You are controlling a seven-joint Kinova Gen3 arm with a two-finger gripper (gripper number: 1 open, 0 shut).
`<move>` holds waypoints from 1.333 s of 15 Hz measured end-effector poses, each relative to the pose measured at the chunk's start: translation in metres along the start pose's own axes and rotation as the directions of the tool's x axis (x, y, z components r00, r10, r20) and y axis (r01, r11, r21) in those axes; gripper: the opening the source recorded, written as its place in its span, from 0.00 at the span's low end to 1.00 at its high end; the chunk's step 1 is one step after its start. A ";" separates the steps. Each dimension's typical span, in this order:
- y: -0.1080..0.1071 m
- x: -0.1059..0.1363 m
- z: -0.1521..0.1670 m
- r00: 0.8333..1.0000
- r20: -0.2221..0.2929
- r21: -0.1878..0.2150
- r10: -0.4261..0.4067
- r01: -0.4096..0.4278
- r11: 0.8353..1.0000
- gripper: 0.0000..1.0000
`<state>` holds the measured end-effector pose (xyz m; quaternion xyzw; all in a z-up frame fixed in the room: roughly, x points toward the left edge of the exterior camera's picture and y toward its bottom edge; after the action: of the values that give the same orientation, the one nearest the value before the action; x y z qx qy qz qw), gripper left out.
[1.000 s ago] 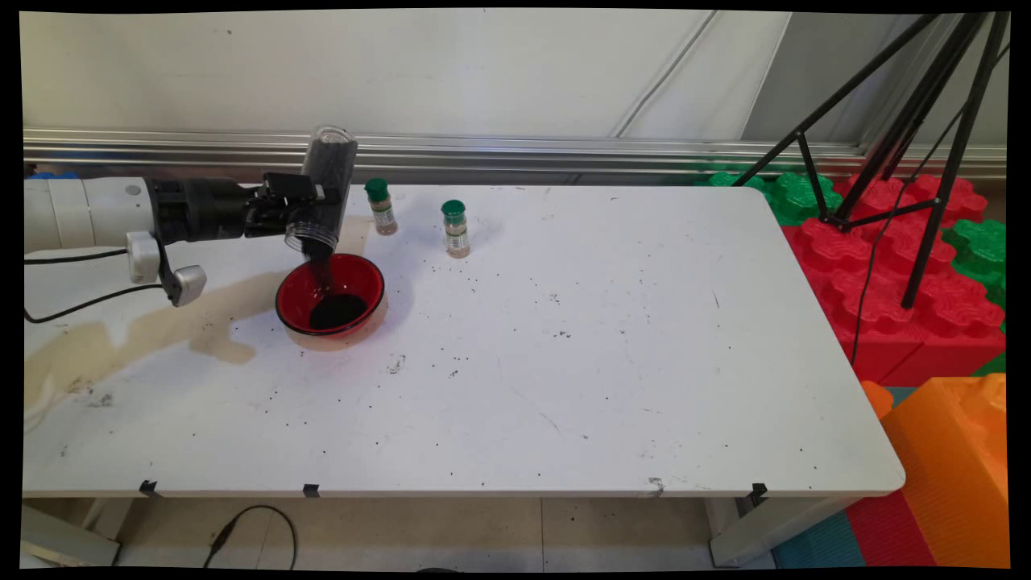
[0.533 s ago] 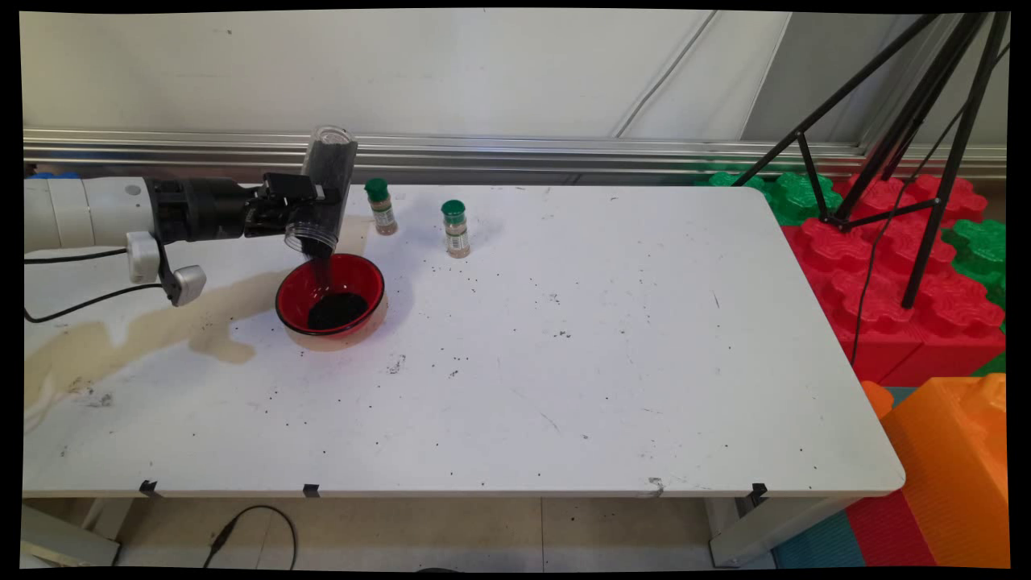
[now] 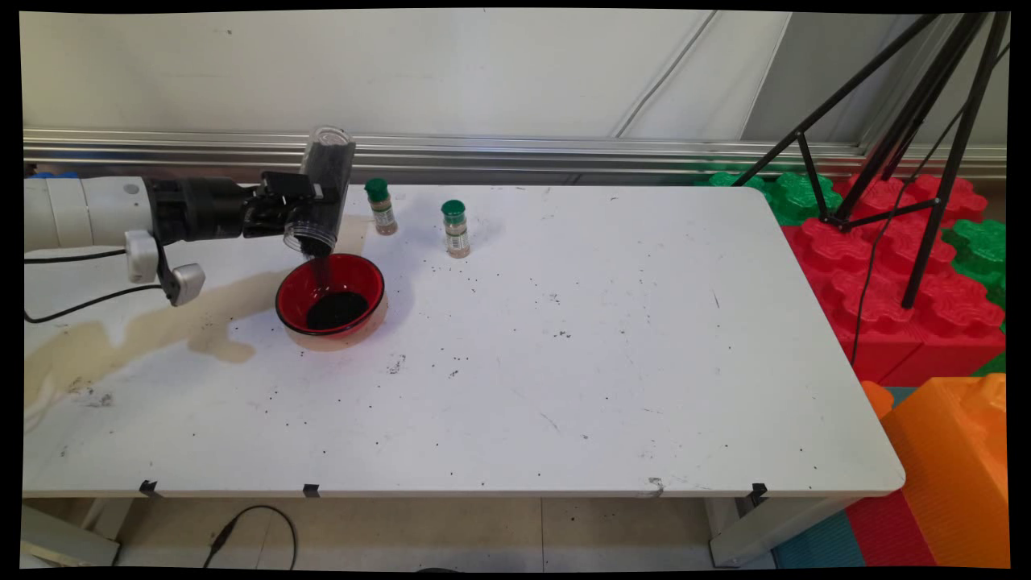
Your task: Pour the black seasoning powder in the red bowl
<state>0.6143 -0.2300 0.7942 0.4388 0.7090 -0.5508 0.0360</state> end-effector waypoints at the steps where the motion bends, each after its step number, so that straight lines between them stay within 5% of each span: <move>1: 0.000 0.000 0.000 1.000 0.001 0.000 -0.007 0.007 1.000 0.00; 12: 0.000 -0.006 -0.005 0.992 0.009 -0.007 -0.126 0.126 0.992 0.00; 20: -0.002 -0.011 -0.007 0.957 0.014 -0.016 -0.288 0.288 0.957 0.00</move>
<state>0.6227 -0.2303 0.8040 0.3272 0.7701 -0.5464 -0.0365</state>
